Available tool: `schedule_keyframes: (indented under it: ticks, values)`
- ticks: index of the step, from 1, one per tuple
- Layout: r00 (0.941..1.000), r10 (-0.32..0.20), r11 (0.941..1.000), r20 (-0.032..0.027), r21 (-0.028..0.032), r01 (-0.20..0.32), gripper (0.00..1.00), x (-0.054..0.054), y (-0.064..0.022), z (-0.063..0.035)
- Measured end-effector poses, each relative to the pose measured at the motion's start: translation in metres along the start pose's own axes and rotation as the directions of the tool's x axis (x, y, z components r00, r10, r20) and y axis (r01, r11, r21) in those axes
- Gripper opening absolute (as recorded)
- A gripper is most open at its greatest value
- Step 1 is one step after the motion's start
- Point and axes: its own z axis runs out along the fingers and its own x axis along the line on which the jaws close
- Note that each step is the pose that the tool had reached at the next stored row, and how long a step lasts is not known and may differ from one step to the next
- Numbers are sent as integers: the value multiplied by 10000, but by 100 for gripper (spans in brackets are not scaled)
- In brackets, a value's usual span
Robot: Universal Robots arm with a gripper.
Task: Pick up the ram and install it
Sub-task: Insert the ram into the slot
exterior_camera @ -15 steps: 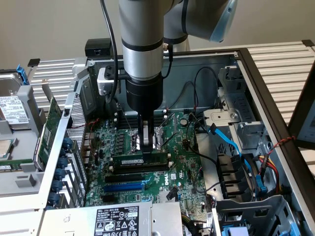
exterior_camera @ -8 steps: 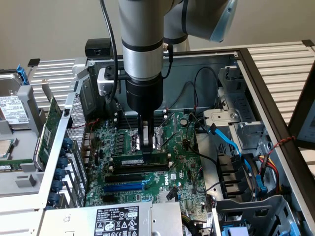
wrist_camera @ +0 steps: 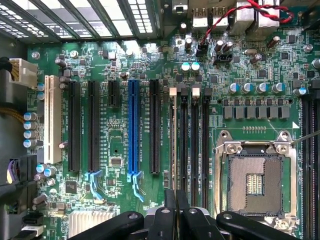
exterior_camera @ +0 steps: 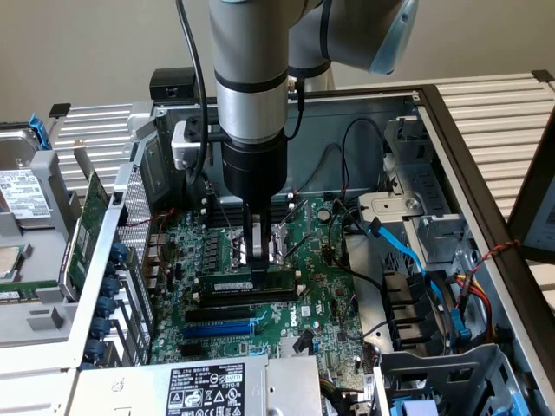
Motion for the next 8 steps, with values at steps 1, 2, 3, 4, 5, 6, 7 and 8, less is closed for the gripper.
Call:
schedule_keyframes:
  ticks: [1, 2, 3, 4, 5, 6, 7, 8]
  values:
    - [10000, 2, 10000, 1, 0, -2, 13, 0, 0, 1]
    - [10000, 3, 10000, 2, 1, -3, 13, 0, 0, 2]
    - [10000, 4, 10000, 1, 0, -4, 13, 0, 0, 3]
    - [10000, 5, 10000, 2, 0, -5, 13, 0, 0, 3]
    - [10000, 5, 10000, 1, 0, -5, 13, 0, 0, 4]
    - [10000, 5, 10000, 2, 1, -5, 13, -1, 0, 5]
    - [10000, 5, 10000, 2, 1, -5, 13, -1, 0, 5]
    - [10000, 5, 10000, 1, 0, -5, 13, -1, 0, 5]
